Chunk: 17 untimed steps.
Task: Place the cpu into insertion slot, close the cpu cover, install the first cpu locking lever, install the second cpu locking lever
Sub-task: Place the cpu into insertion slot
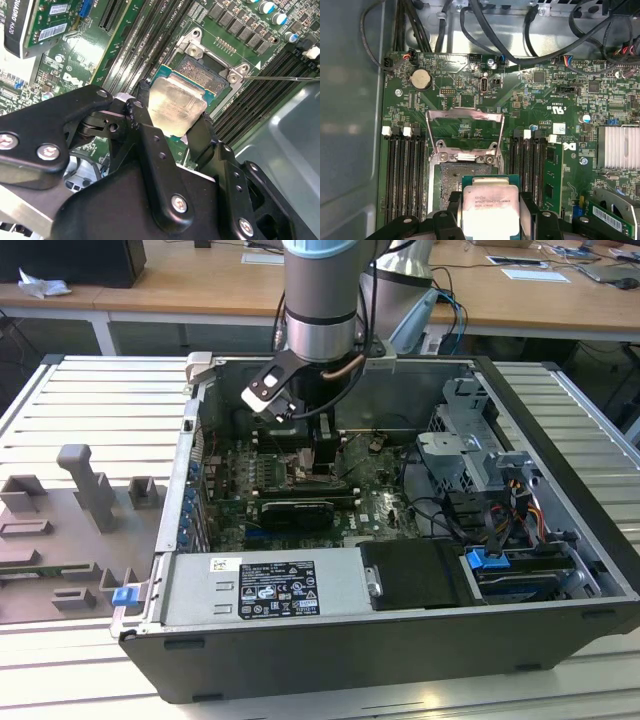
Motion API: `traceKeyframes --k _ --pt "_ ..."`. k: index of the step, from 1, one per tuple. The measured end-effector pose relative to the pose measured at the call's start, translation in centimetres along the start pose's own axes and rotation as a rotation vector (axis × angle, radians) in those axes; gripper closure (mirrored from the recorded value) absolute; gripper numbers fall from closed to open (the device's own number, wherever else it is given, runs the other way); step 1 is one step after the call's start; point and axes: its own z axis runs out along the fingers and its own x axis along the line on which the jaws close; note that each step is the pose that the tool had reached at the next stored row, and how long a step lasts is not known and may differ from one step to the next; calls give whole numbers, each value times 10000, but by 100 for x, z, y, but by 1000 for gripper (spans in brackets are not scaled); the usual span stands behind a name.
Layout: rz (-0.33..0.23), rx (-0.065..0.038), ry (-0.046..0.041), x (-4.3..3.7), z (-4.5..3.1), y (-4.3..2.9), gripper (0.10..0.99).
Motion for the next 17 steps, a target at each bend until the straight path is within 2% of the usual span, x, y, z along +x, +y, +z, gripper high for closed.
traceKeyframes --k 7,14,17 --pt "-79 -1 5 45 37 -1 545" --pt "27 8 -1 105 141 -7 545" --pt "199 7 -8 116 151 -8 545"
